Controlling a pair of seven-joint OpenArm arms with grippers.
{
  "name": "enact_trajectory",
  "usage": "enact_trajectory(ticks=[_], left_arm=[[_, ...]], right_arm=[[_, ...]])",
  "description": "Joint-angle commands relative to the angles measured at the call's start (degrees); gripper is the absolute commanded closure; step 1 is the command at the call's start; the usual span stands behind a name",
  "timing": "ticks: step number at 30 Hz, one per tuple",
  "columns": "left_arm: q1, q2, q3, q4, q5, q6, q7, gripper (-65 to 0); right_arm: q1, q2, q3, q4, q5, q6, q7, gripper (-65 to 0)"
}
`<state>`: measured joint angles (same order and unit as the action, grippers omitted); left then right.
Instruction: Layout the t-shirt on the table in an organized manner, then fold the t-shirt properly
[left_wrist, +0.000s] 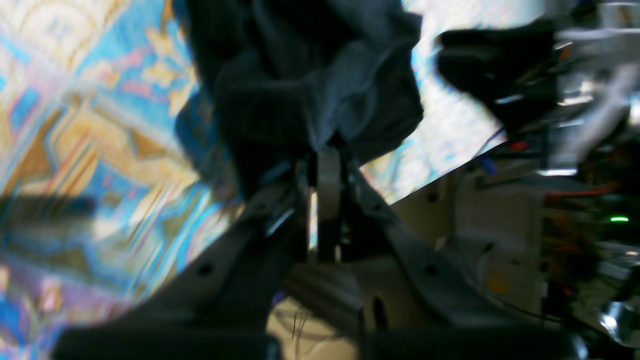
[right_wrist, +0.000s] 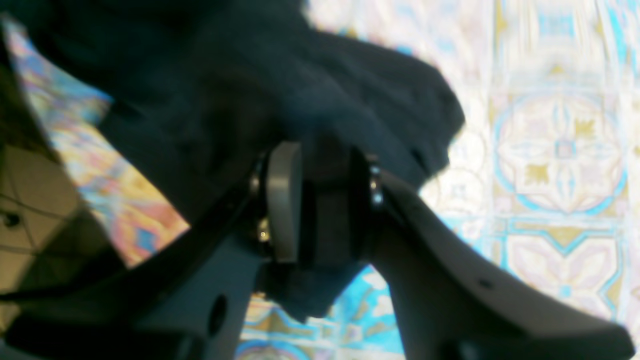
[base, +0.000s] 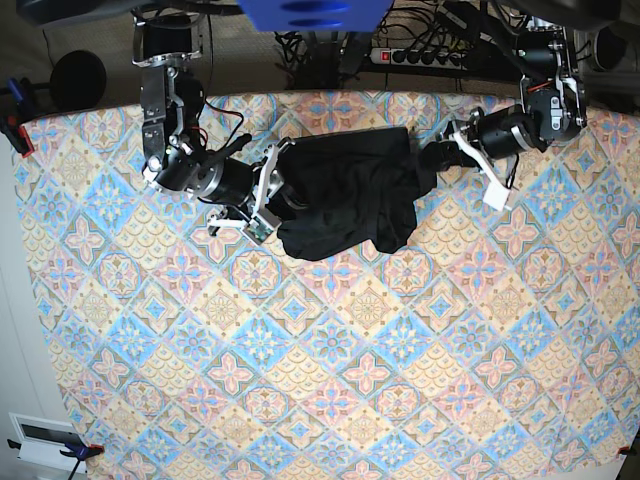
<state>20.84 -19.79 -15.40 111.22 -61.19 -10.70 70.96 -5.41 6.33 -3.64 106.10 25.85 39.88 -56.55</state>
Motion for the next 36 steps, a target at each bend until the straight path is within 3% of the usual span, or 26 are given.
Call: enact_trajectory(ticks=[1,6,9,15,17,22,30,36], left_arm=[[0.0,-0.6,0.7,0.7,-0.7,-0.3,0.4,0.0],[0.9,-0.4,3.2,0.4,2.5,-0.3,0.1,0.0],[0.8,2.2,3.0,-1.5,2.9,-0.3,0.1,0.0],[0.9,2.5,3.2,-2.1,2.7,-0.2,0.5,0.0],[1.0,1.7,3.3,-2.1,2.7,-0.2,1.2,-0.2],[1.2,0.8,3.0,-2.0,2.6,-0.1,3.0,-6.3],[2.8,0.8,3.2,1.8,2.2,-0.3,5.9,-17.9],[3.8,-0.6,2.9,1.9,-6.2,-0.5,7.4,-23.0]], right_arm=[[-0.3,0.7,0.2,1.2,1.7,0.1,0.0,-16.1],[-0.2,0.8,-2.0,-0.8,4.1,0.1,-0.8,-16.1],[-0.2,0.8,-6.0,-4.3,3.7,0.1,-0.9,-16.1],[-0.5,1.0,-9.2,-8.9,-4.8,0.1,-2.8,-16.1],[-0.6,3.0,-9.5,-8.0,-5.6,0.1,-4.1,-16.1],[-0.6,7.2,-9.5,-5.6,-5.5,0.1,-4.5,-16.0],[-0.7,7.3,-9.5,-5.5,-5.5,0.1,-4.5,-16.0],[-0.7,7.3,-9.3,-5.6,-5.5,0.1,-4.5,-16.0]])
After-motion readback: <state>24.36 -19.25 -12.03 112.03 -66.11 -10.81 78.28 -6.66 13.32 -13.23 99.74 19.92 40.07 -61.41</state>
